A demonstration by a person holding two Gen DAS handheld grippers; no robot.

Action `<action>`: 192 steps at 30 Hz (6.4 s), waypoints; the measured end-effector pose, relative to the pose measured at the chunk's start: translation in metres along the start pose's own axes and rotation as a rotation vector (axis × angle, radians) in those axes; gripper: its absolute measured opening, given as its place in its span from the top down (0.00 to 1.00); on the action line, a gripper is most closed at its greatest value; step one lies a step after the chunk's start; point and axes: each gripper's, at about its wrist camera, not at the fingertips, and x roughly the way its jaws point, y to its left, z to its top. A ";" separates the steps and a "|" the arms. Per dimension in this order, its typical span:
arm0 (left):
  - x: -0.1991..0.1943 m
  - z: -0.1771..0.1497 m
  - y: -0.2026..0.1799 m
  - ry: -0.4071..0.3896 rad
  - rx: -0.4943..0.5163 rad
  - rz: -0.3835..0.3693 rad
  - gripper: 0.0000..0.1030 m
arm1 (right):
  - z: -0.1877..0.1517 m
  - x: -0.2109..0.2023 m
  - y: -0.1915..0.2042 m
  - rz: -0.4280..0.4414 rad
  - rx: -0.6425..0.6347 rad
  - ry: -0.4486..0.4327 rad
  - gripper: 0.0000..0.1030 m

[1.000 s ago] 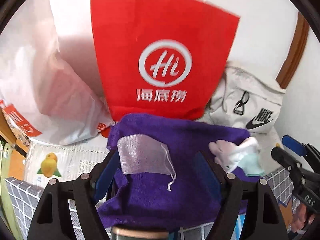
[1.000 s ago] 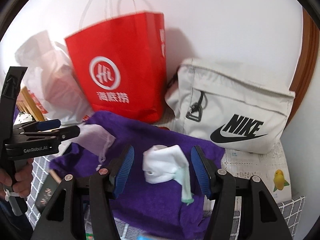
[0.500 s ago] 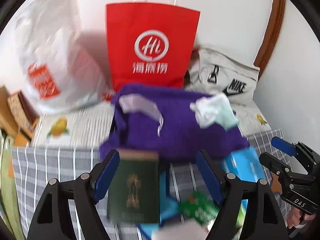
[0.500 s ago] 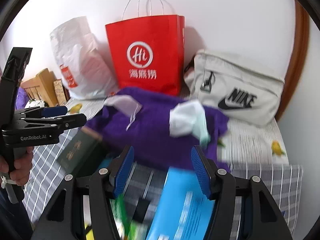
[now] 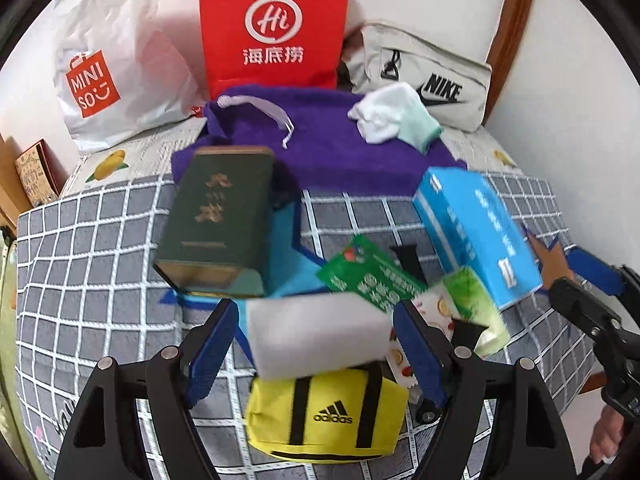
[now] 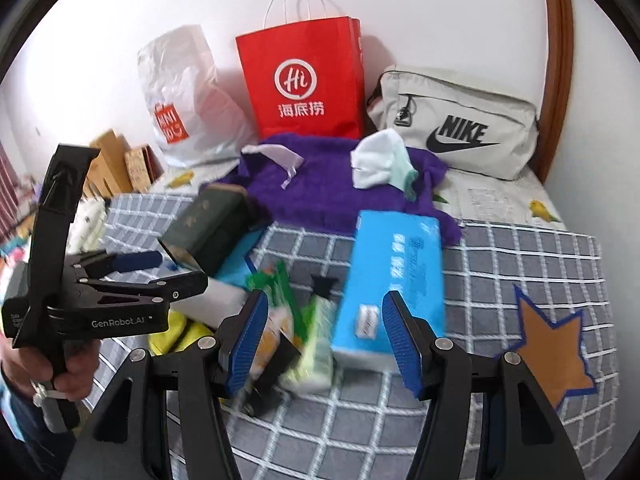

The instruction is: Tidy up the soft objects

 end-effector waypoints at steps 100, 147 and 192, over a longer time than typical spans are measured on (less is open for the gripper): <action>-0.060 -0.003 0.057 -0.138 -0.170 -0.049 0.26 | -0.036 0.013 0.024 0.167 -0.040 0.046 0.96; 0.045 0.001 -0.039 0.105 -0.047 -0.292 0.38 | -0.014 0.033 -0.046 0.110 0.047 0.046 0.96; 0.022 0.150 0.043 -0.138 -0.029 -0.070 0.60 | 0.122 0.100 -0.043 0.090 -0.053 -0.018 0.96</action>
